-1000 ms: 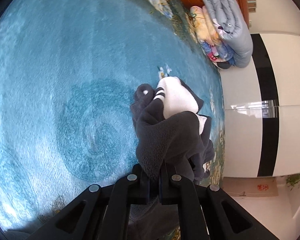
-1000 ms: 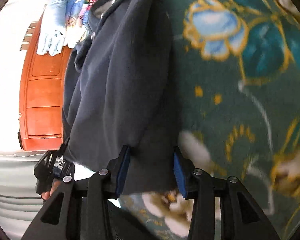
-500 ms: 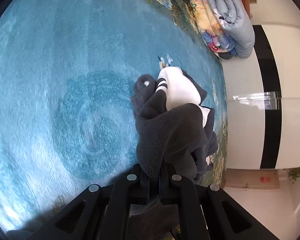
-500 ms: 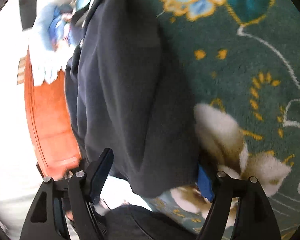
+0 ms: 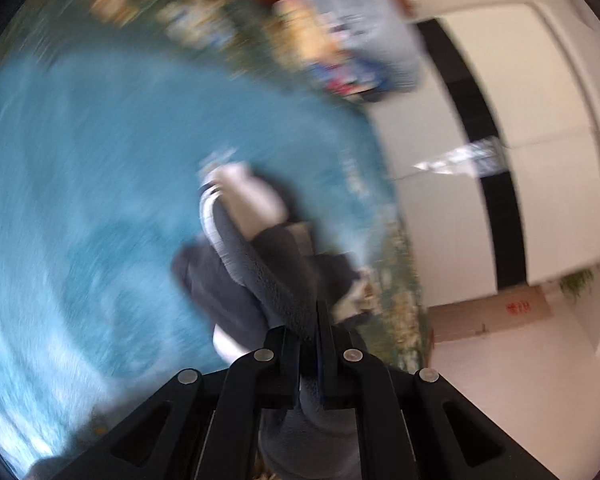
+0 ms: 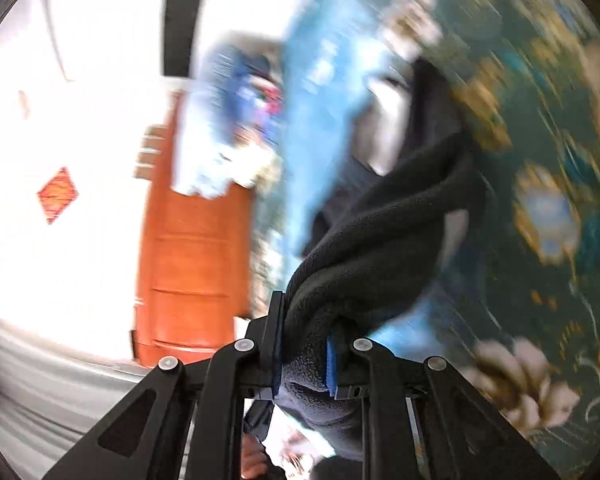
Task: Fold clothes
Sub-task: 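Lift the hoodie with both grippers and shake it out in the air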
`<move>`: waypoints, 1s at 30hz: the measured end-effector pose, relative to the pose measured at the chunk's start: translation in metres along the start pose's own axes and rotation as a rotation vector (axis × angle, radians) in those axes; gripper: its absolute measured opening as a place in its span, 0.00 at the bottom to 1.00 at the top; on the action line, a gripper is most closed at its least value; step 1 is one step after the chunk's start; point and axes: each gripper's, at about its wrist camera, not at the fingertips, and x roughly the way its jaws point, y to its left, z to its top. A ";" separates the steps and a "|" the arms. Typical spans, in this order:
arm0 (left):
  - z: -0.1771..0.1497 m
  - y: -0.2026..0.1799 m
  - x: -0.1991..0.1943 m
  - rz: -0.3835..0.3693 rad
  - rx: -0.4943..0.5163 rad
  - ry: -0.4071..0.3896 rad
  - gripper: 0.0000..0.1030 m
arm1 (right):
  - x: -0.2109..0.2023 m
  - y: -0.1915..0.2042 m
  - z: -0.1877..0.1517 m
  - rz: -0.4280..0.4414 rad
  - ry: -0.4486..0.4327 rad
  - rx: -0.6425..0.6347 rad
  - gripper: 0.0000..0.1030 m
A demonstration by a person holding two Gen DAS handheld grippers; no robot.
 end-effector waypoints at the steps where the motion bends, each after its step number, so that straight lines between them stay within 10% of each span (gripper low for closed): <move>1: 0.004 -0.018 -0.009 -0.013 0.049 -0.017 0.05 | -0.008 0.013 0.005 0.027 -0.022 -0.025 0.15; 7: 0.012 -0.113 -0.082 -0.108 0.272 -0.141 0.05 | -0.054 0.124 0.032 0.165 -0.137 -0.198 0.12; 16: -0.024 -0.202 -0.212 -0.237 0.539 -0.277 0.06 | -0.159 0.243 -0.013 0.379 -0.219 -0.440 0.12; 22: -0.013 -0.229 -0.188 -0.110 0.629 -0.253 0.06 | -0.172 0.258 -0.007 0.352 -0.222 -0.502 0.12; 30: 0.031 -0.105 -0.014 0.185 0.317 0.029 0.06 | -0.041 0.141 0.055 0.065 -0.008 -0.246 0.12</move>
